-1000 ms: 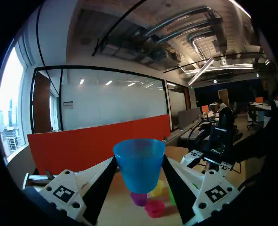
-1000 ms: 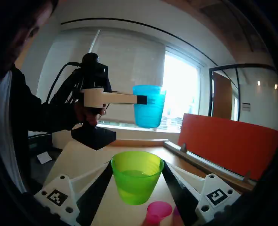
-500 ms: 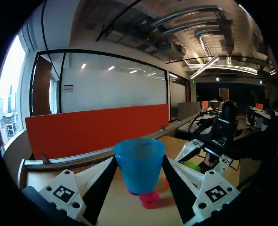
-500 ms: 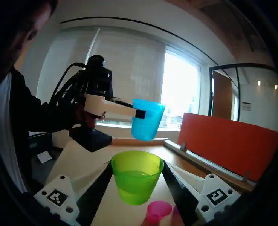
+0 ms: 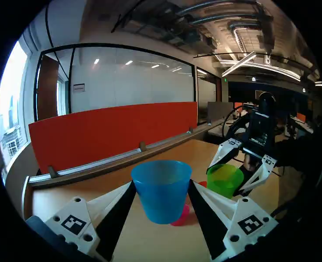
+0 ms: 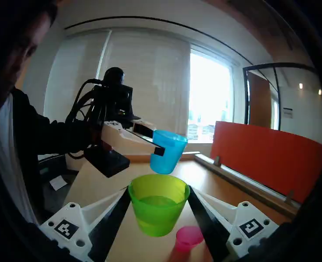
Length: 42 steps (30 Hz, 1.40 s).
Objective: Pour water
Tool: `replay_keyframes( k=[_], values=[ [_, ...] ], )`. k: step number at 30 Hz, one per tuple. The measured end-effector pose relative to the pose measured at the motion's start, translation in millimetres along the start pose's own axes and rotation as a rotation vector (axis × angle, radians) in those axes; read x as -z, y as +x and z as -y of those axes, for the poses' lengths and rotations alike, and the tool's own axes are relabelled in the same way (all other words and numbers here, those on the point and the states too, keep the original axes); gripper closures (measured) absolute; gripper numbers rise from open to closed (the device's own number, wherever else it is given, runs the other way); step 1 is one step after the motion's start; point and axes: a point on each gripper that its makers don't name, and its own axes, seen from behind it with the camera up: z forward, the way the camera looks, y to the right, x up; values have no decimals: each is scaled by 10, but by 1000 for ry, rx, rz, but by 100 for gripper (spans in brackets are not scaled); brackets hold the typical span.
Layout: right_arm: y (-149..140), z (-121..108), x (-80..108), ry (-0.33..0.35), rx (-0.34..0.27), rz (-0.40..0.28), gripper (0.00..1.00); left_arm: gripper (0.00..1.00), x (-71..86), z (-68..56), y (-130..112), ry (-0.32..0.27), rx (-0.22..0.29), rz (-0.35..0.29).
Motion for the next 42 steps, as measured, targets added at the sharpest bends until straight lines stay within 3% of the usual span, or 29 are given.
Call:
replay_keyframes(
  k=[14, 42],
  values=[
    [-228, -2, 80, 34, -23, 77, 7, 16, -38, -21, -453, -20, -49, 100],
    [-736, 44, 117, 81, -20, 217, 7, 16, -178, -233, -1284, -87, -135, 281]
  ],
)
